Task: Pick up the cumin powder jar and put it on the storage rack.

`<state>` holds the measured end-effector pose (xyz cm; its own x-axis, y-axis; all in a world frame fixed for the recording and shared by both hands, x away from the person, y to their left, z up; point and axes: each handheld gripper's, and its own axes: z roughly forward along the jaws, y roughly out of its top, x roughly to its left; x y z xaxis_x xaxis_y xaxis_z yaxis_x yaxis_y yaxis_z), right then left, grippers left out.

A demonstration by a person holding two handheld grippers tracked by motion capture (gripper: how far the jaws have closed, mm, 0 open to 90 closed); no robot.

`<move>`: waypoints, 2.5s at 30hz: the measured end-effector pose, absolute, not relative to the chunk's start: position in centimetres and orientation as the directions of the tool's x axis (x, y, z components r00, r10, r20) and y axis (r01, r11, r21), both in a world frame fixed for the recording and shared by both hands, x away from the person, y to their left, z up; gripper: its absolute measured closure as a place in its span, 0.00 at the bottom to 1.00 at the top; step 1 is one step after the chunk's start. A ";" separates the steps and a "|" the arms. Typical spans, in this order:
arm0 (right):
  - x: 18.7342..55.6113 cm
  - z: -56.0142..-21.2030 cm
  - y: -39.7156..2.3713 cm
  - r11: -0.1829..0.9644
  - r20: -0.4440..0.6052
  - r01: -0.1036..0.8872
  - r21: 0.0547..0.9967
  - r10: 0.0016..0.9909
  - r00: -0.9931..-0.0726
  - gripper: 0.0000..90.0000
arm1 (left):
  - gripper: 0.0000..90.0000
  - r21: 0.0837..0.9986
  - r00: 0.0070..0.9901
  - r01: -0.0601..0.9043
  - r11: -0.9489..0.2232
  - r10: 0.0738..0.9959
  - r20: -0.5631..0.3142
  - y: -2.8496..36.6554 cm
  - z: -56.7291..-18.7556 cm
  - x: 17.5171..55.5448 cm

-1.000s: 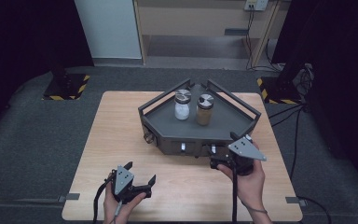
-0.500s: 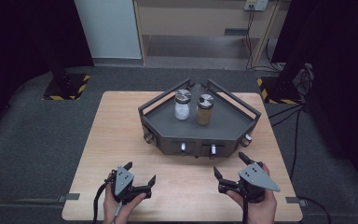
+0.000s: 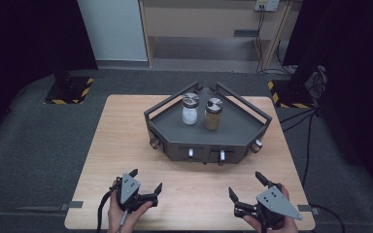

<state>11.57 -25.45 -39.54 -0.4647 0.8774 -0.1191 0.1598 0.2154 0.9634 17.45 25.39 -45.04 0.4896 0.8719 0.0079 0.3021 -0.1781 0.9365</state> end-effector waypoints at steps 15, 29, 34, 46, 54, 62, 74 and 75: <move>8.9 -40.9 -25.7 0.214 -0.114 0.171 0.962 0.879 -0.463 0.08 | 0.01 0.937 0.486 0.299 -0.180 0.874 0.012 25.4 -45.0 17.4; 8.1 -41.9 -26.8 0.202 -0.100 0.204 0.958 0.902 -0.421 0.08 | 0.01 0.937 0.481 0.299 -0.179 0.877 0.014 25.5 -45.0 17.3; 8.3 -42.5 -27.2 0.197 -0.090 0.236 0.952 0.913 -0.398 0.08 | 0.01 0.937 0.478 0.301 -0.179 0.878 0.014 25.5 -45.0 17.4; 9.5 -43.5 -27.8 0.181 -0.058 0.324 0.929 0.934 -0.353 0.08 | 0.01 0.935 0.478 0.303 -0.184 0.878 0.018 25.5 -45.1 17.5; 10.2 -44.0 -27.8 0.200 -0.064 0.359 0.912 0.932 -0.358 0.08 | 0.01 0.934 0.479 0.304 -0.185 0.878 0.018 25.5 -45.1 17.5; 10.7 -44.5 -27.6 0.227 -0.078 0.383 0.896 0.927 -0.367 0.09 | 0.01 0.934 0.480 0.305 -0.187 0.877 0.019 25.5 -45.1 17.5; 10.8 -44.6 -27.7 0.234 -0.085 0.390 0.890 0.928 -0.363 0.09 | 0.01 0.933 0.482 0.306 -0.188 0.876 0.019 25.5 -45.1 17.5; 10.8 -44.6 -27.7 0.236 -0.086 0.392 0.889 0.927 -0.365 0.09 | 0.01 0.934 0.482 0.305 -0.188 0.876 0.019 25.5 -45.1 17.5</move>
